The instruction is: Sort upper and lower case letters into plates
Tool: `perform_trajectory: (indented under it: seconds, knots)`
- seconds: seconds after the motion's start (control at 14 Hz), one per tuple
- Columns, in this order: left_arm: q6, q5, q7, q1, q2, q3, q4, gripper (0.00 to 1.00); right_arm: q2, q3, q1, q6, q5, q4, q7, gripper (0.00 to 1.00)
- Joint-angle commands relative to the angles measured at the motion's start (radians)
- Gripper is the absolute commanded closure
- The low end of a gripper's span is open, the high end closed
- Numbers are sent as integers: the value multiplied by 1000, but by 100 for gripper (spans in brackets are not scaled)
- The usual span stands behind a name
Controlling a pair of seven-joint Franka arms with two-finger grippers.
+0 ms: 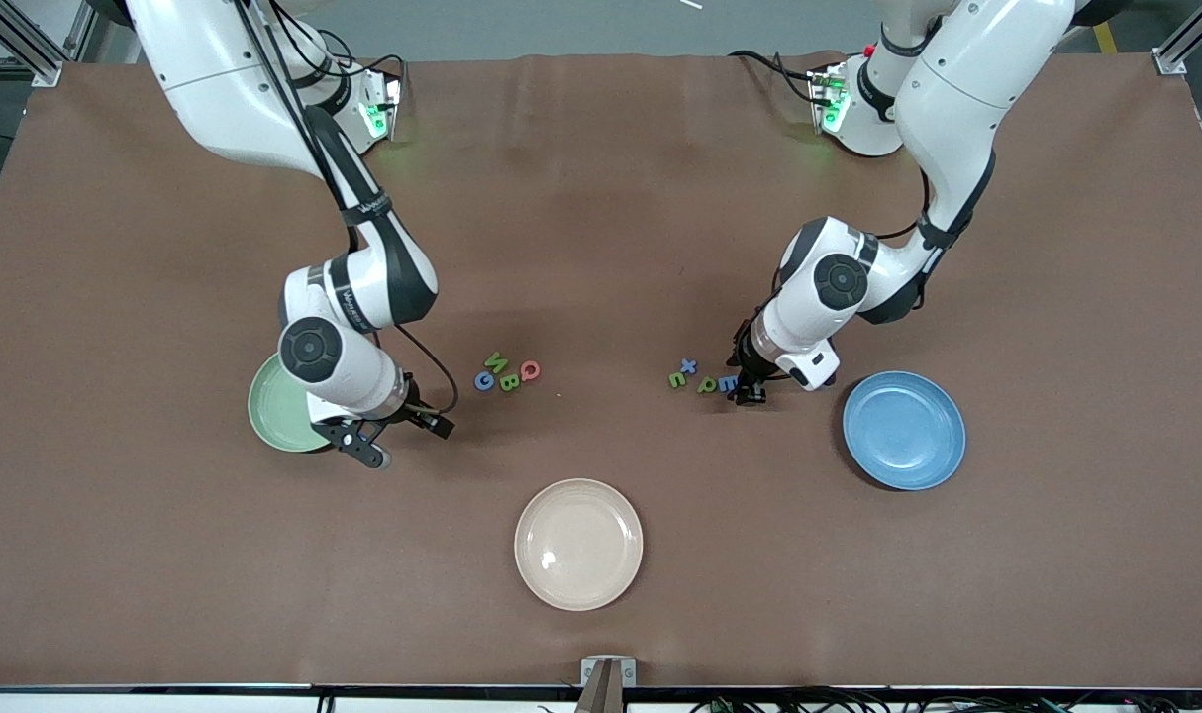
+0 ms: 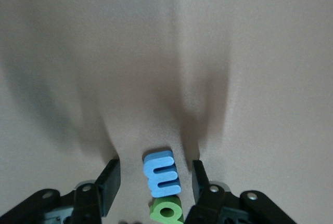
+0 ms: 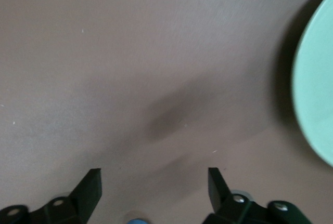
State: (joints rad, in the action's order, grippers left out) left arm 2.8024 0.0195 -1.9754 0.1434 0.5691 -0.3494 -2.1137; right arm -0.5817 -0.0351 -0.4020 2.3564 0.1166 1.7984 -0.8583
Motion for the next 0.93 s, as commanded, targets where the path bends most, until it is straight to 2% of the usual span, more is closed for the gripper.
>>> perform_trajectory:
  seconds: [0.0, 0.21, 0.29, 0.57, 0.86]
  knots:
    - [31, 17, -28, 11, 23, 9, 14, 53, -39, -12, -38, 46, -17, 2, -80, 19]
    - [32, 33, -19, 8, 23, 9, 17, 93, -49, -12, -66, 49, -26, 4, -125, 21]
    - [31, 33, -14, 8, 23, 10, 20, 99, -49, -12, -76, 47, -28, 6, -136, 21]
    - [-21, 137, 18, -7, -11, 44, 55, 100, -38, -12, -98, 46, -29, 58, -154, 21]
    - [-222, 247, 73, -50, -21, 53, 182, 100, -24, -12, -127, 46, -29, 88, -186, 22]
